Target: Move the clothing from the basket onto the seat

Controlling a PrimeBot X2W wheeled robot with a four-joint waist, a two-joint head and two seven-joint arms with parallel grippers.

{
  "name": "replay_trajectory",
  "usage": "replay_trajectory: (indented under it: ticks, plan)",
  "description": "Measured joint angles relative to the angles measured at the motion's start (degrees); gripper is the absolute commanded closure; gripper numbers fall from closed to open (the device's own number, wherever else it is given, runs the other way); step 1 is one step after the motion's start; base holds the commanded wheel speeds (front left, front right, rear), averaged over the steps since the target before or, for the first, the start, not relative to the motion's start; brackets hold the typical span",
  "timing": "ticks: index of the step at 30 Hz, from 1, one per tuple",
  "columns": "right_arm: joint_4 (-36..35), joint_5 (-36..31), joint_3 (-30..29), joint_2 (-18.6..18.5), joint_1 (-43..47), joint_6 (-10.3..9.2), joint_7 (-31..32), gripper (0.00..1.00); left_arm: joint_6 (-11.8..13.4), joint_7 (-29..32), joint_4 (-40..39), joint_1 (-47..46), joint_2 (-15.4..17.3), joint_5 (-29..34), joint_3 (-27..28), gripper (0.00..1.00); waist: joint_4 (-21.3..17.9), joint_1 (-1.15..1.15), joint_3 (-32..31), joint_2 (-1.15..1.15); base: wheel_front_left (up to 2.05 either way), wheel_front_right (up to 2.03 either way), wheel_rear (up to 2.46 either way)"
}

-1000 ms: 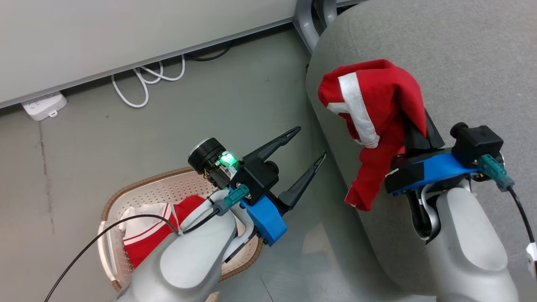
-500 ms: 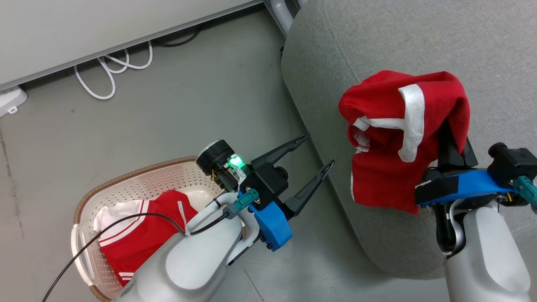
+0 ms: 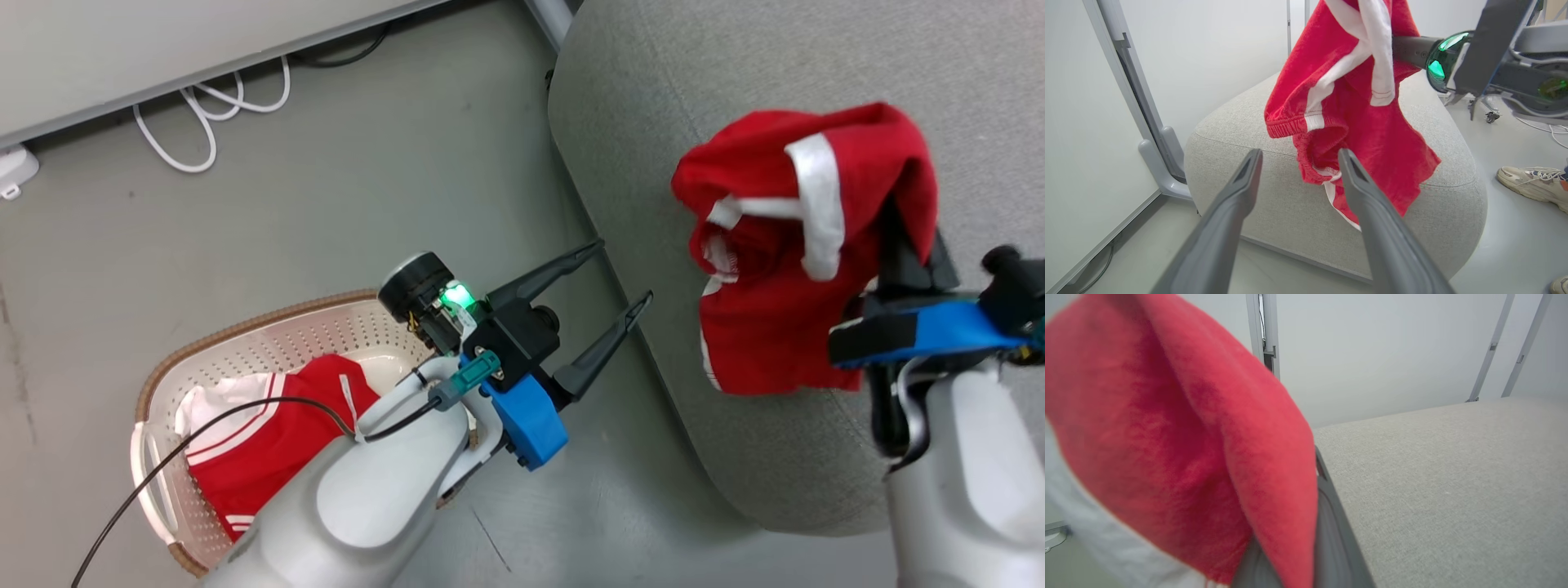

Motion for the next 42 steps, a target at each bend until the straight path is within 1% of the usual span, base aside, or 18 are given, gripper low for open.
replay_trajectory:
  ticks: [4,5,6,10,14,18,22,25,31,37,38,39,42]
  plan:
    - [-1.77,0.25,-0.29,-2.99,-4.02,0.0,0.0,1.0,0.01,0.0,-0.42,-0.92,1.03,0.63,1.05,0.0,0.48,0.0,2.02,0.0,0.0,0.0,0.0]
    - [-1.77,0.25,-0.29,-2.99,-4.02,0.0,0.0,1.0,0.01,0.0,-0.42,-0.92,1.03,0.63,1.05,0.0,0.48,0.0,2.02,0.0,0.0,0.0,0.0]
    - [-2.78,0.45,-0.32,-4.77,-6.77,0.0,0.0,1.0,0.02,0.0,-0.44,-1.25,1.52,0.98,1.29,0.0,0.61,0.0,3.26,0.0,0.0,0.0,0.0]
    - [-4.22,1.07,-1.98,-9.03,-12.87,0.0,0.0,1.0,0.02,0.0,-0.85,-2.74,2.27,1.58,1.54,0.0,0.84,0.0,6.14,0.0,0.0,0.0,0.0]
    - [-4.41,1.77,-5.06,-13.4,-18.79,0.0,0.0,1.0,0.02,0.0,-1.15,-4.62,2.88,2.33,1.6,0.0,1.17,0.0,9.41,0.0,0.0,0.0,0.0]
    - [-3.35,2.66,-8.83,-17.14,-24.07,0.0,-0.01,1.0,0.02,0.16,-1.83,-6.97,3.43,3.01,1.62,0.0,1.57,0.0,13.03,0.0,0.0,0.0,0.0]
    - [-0.34,3.65,-11.67,-20.59,-28.47,0.0,0.0,1.0,0.02,0.82,-2.69,-9.22,4.32,3.71,1.55,0.0,1.84,0.0,16.8,0.0,0.0,0.0,0.0]
    - [1.93,4.22,-13.7,-22.31,-30.6,0.0,-0.01,1.0,0.03,1.14,-3.37,-10.5,4.8,3.98,1.49,0.0,2.01,0.0,19.33,0.0,0.0,0.0,0.0]
    - [7.62,3.45,-16.64,-22.71,-31.32,0.0,0.0,1.0,0.03,1.86,-4.43,-11.74,5.64,4.31,1.31,0.0,2.25,0.01,23.1,0.0,0.0,0.0,0.0]
    - [11.37,0.26,-18.98,-18.74,-31.06,0.0,-0.01,1.0,0.31,2.11,-5.0,-12.29,6.25,4.27,1.25,0.0,2.6,0.01,24.95,0.0,0.0,0.0,0.0]
    - [11.37,0.26,-18.98,-18.74,-31.06,0.0,-0.01,1.0,0.31,2.11,-5.0,-12.29,6.25,4.27,1.25,0.0,2.6,0.01,24.95,0.0,0.0,0.0,0.0]
    - [12.89,-0.69,-19.78,-17.22,-30.79,0.0,-0.01,1.0,0.44,2.27,-5.14,-12.29,6.44,4.08,1.22,0.0,2.61,0.0,25.13,0.0,0.0,0.0,0.0]
    - [14.73,-1.03,-20.37,-16.27,-29.34,0.0,-0.01,1.0,0.62,2.42,-5.41,-12.3,6.68,3.94,1.15,0.0,2.61,0.0,25.32,0.0,0.0,0.0,0.0]
